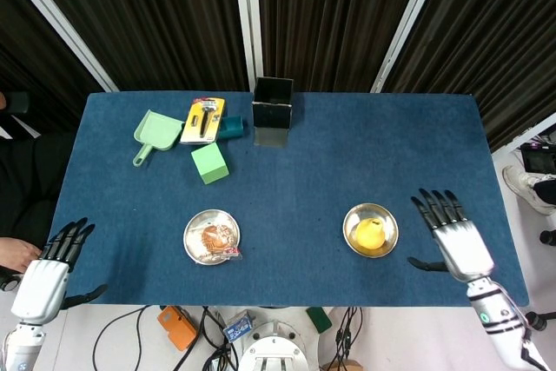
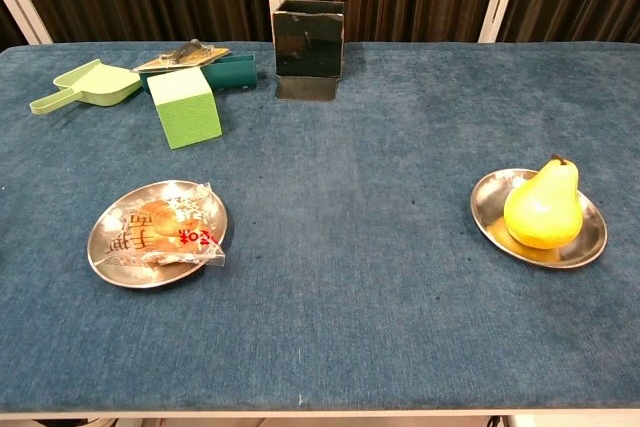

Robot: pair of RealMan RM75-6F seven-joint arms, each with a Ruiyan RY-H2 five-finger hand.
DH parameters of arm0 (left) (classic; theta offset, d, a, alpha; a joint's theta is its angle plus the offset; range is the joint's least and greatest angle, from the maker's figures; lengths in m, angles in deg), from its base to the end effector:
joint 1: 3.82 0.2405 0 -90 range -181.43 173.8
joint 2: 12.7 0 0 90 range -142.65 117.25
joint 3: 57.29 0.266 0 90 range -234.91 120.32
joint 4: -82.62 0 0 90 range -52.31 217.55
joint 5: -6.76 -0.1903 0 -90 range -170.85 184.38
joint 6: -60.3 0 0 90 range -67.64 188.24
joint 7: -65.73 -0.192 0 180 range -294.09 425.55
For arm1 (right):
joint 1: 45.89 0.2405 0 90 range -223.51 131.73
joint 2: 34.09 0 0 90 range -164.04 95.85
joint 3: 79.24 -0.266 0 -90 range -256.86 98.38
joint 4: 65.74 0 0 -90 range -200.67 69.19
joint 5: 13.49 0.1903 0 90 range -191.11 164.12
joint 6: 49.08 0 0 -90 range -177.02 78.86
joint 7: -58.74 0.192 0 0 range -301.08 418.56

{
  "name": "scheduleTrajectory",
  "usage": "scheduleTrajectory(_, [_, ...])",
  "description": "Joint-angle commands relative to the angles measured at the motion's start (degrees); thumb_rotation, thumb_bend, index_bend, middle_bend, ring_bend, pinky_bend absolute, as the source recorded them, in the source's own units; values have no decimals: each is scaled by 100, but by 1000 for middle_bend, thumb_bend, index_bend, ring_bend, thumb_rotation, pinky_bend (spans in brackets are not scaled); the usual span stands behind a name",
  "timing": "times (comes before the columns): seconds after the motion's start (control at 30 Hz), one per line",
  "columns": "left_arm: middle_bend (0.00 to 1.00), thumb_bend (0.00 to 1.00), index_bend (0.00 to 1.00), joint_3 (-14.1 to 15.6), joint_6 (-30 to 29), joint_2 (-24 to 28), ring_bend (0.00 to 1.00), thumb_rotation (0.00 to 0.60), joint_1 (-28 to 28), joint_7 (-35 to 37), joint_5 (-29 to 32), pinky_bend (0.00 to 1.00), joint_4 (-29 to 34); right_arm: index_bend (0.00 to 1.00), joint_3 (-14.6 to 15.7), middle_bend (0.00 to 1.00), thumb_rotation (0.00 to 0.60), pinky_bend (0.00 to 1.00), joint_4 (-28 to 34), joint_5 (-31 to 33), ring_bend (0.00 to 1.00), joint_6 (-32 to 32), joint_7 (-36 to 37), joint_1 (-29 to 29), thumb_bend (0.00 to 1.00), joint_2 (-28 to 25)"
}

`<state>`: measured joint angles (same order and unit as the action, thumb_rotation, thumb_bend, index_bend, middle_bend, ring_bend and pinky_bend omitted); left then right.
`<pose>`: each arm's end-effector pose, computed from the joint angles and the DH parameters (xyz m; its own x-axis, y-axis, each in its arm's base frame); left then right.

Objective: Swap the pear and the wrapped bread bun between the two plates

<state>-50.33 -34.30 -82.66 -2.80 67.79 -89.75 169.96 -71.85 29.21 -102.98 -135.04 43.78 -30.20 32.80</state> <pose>-0.3078 0.1620 0.1415 0.3428 0.0519 0.9380 0.9363 -0.0999 -0.3367 -0.2626 -0.2439 0.1307 0.5713 -0.0432 0.8196 -0.7990 -0.2575 0.5434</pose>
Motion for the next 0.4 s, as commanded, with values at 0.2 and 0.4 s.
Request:
scheduleTrajectory(0.2, [0, 59, 4, 245, -155, 78, 0, 600, 390, 10, -13, 73, -379, 0, 266, 0, 396, 0, -1146, -616, 0, -1804, 377, -1585, 188, 294])
scheduleTrajectory(0.4, [0, 60, 3, 183, -85, 98, 0, 600, 340, 17, -72, 73, -378, 0, 162, 0, 397, 0, -1136, -742, 0, -1647, 416, -1599, 188, 273])
